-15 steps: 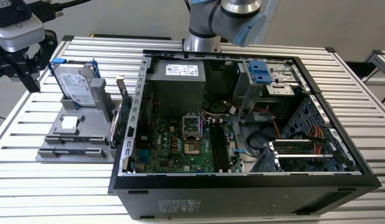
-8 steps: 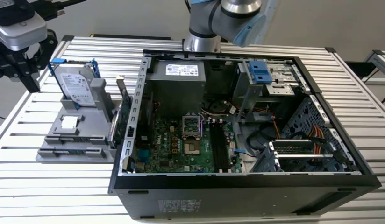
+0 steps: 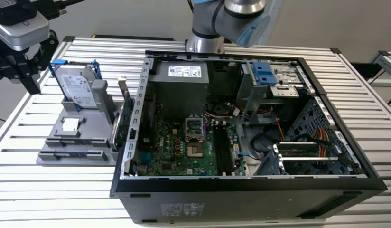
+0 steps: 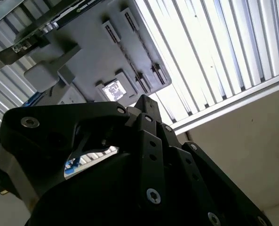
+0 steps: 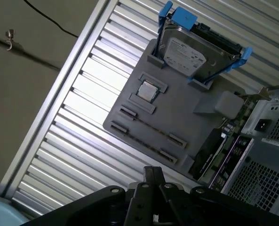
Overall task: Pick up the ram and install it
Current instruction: 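Pick up the ram and move it above insertion slot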
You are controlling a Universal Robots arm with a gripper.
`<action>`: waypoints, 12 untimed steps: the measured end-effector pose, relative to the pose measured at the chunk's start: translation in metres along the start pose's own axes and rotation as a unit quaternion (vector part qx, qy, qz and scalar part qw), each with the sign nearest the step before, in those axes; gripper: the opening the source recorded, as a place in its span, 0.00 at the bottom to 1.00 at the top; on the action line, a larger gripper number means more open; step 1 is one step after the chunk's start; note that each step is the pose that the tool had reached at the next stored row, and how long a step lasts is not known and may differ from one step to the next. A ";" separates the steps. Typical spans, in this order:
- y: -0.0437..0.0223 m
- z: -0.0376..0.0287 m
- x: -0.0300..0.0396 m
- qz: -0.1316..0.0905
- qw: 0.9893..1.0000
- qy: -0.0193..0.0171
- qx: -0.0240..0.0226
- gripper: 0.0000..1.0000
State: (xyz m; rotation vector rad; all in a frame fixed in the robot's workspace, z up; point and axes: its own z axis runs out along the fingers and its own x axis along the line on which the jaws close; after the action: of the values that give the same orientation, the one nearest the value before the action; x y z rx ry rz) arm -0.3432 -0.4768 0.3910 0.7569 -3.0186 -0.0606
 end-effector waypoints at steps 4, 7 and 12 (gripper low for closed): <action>0.0000 0.0000 0.0000 0.000 1.000 0.000 0.000 0.00; 0.0008 0.0000 0.0005 0.000 1.000 0.000 0.001 0.00; 0.0012 0.0001 0.0014 -0.001 1.000 -0.001 0.001 0.00</action>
State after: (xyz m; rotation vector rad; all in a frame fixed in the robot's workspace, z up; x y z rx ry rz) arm -0.3451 -0.4764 0.3910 0.7595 -3.0194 -0.0591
